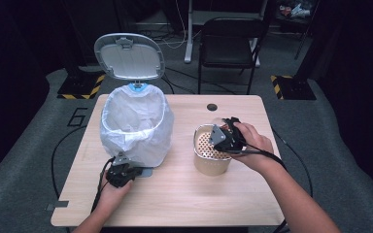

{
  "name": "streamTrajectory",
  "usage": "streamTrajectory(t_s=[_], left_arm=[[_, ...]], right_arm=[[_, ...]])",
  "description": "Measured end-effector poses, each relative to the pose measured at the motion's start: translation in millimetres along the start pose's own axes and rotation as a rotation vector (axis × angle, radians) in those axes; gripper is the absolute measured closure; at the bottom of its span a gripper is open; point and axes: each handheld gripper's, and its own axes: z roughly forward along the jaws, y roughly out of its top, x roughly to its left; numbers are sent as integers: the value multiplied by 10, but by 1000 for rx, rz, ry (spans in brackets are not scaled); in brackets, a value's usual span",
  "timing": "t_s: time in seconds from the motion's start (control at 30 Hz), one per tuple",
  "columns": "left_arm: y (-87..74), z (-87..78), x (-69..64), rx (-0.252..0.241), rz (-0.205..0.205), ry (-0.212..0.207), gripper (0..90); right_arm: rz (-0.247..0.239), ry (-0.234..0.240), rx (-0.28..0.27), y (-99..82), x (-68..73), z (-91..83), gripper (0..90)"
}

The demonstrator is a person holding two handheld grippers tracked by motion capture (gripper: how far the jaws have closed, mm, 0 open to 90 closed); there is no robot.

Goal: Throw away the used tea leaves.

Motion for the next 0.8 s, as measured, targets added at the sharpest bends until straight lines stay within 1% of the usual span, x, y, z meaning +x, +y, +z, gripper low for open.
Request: streamTrajectory(t_s=[0.03, 0.07, 0.1, 0.13, 0.17, 0.2, 0.23, 0.27, 0.33, 0.37, 0.4, 0.43, 0.47, 0.5, 0.53, 0.57, 0.6, 0.67, 0.7, 0.77, 0.8], left_arm=[[0, 0, 0, 0, 0, 0, 900], [0, 1, -1, -1, -1, 0, 900], [0, 1, -1, -1, -1, 0, 900], [1, -1, 1, 1, 0, -1, 900], [1, -1, 1, 1, 1, -1, 900], [1, -1, 1, 1, 0, -2, 900], [1, -1, 2, 1, 0, -2, 900], [0, 1, 0, -1, -1, -1, 900], [0, 0, 1, 0, 0, -1, 900], [1, -1, 2, 2, 0, -2, 900], [0, 0, 0, 0, 0, 0, 900], [0, 0, 0, 0, 0, 0, 900], [0, 0, 0, 0, 1, 0, 900], [0, 0, 1, 0, 0, -1, 900], [0, 0, 0, 0, 0, 0, 900], [0, 0, 0, 0, 1, 0, 900], [0, 0, 1, 0, 0, 0, 900], [0, 0, 1, 0, 0, -1, 900], [0, 0, 0, 0, 0, 0, 900], [0, 0, -1, 0, 1, 0, 900], [0, 0, 0, 0, 0, 0, 900]], right_arm=[[0, 0, 0, 0, 0, 0, 448], [-25, 2, -2, 5, 2, 4, 447], [-25, 2, -2, 5, 2, 4, 447], [-3, 5, 6, 2, 24, 2, 447], [-29, -2, 2, 4, 21, 6, 448], [-19, -6, 4, 3, 43, 2, 448], [-50, -14, -6, 8, 32, 2, 448], [-27, -23, 1, 9, 70, -7, 448], [-32, -27, -2, 12, 75, -9, 448], [-62, -34, -12, 20, 60, -5, 449], [-66, -40, -12, 21, 65, -5, 449], [-42, -43, -3, 18, 93, -7, 449], [-69, -48, -12, 22, 83, -2, 449], [-45, -50, -6, 16, 111, -5, 449], [-72, -59, -15, 18, 99, -4, 450], [-70, -62, -17, 15, 108, -5, 450], [-70, -80, -20, 5, 129, -17, 451], [-76, -87, -25, 1, 132, -20, 451], [-73, -94, -25, -4, 142, -27, 451], [-44, -113, -25, -18, 176, -32, 451], [-73, -113, -26, -21, 159, -33, 451]])
